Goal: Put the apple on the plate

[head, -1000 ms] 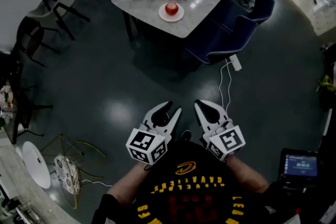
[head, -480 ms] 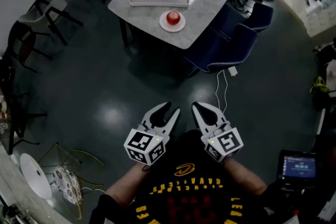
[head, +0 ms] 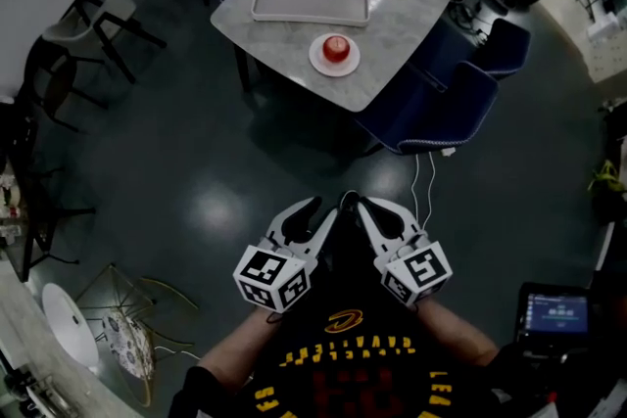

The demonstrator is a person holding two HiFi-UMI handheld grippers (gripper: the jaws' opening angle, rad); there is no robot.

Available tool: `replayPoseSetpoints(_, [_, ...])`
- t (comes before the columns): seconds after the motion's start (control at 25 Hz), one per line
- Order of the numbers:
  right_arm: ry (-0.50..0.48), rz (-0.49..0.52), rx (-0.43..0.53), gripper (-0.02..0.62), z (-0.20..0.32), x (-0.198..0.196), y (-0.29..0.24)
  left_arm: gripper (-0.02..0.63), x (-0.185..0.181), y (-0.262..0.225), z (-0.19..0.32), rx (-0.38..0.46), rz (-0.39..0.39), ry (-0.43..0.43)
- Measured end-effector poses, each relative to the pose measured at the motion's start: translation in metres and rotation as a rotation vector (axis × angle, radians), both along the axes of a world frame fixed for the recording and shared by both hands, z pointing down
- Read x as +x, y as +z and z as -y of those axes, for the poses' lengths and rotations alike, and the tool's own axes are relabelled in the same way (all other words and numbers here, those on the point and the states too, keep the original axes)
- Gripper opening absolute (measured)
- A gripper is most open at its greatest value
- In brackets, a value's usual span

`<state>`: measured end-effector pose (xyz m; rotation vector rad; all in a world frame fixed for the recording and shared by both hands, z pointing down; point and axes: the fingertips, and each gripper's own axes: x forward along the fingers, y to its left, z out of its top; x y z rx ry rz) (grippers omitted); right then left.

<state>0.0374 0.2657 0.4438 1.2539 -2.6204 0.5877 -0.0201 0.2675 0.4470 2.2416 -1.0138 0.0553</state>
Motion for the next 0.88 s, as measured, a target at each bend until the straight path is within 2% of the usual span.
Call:
replayPoseSetpoints(0.36, [-0.071,0.033,0.011,0.008,0.09,0.036,-0.004,0.14,0.032,-0.003,0.079,0.007,0.029,-0.071])
replayPoseSetpoints(0.6, [-0.092,0.061,-0.005,0.008,0.131,0.061,-0.006,0.14,0.051,-0.011,0.115,0.02,0.053,-0.108])
replayPoseSetpoints(0.88, [-0.103,0.107,-0.037,0.008,0.158,0.074,-0.004,0.14,0.047,-0.009,0.135,-0.042,-0.037,-0.194])
